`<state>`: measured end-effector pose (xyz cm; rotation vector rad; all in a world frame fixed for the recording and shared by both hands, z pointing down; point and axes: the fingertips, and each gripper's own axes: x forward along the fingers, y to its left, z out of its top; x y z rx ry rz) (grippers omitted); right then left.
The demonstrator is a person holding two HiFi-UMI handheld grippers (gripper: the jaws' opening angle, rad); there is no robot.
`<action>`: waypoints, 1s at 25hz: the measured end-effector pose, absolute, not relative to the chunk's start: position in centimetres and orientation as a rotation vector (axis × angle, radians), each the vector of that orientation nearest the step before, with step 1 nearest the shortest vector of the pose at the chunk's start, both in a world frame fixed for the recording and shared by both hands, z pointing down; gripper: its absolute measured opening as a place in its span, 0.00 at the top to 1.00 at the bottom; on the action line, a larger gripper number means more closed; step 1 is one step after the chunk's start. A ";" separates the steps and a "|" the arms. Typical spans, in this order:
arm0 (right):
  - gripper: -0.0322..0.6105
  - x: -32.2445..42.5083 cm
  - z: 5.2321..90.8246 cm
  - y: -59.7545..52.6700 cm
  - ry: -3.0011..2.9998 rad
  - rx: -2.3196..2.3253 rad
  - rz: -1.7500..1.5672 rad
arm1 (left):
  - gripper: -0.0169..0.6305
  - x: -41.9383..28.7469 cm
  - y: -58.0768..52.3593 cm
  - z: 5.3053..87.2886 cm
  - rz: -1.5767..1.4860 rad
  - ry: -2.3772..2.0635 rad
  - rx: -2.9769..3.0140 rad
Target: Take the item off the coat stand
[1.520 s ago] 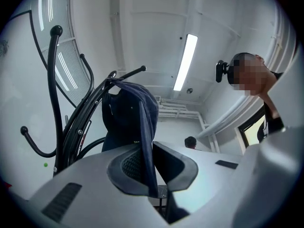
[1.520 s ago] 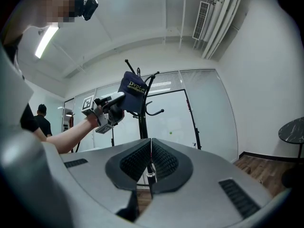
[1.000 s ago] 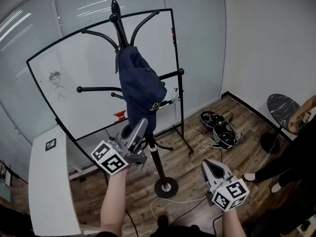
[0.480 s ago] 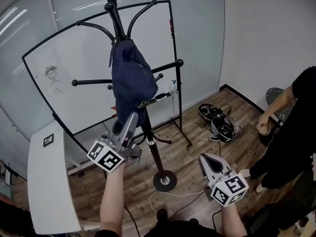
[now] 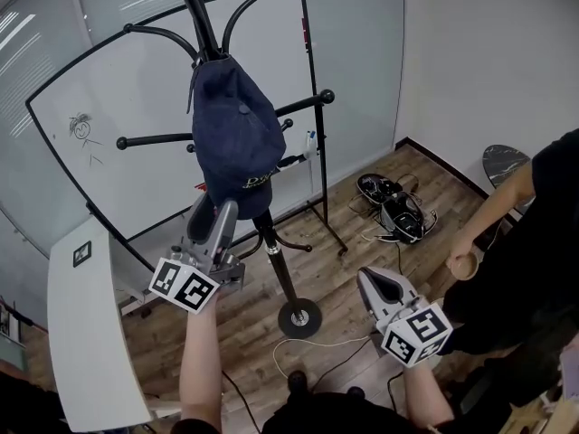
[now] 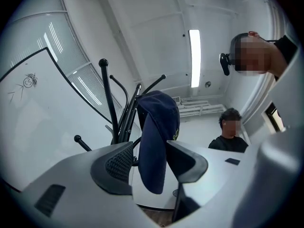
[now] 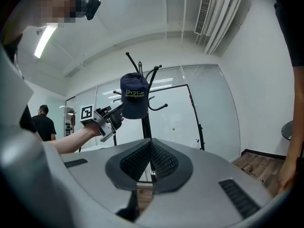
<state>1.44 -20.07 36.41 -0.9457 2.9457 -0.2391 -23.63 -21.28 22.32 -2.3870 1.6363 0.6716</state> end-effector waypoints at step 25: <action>0.90 -10.5 36.9 -20.6 2.945 -0.993 -0.192 | 0.71 -22.5 -18.6 32.8 0.312 1.459 -2.641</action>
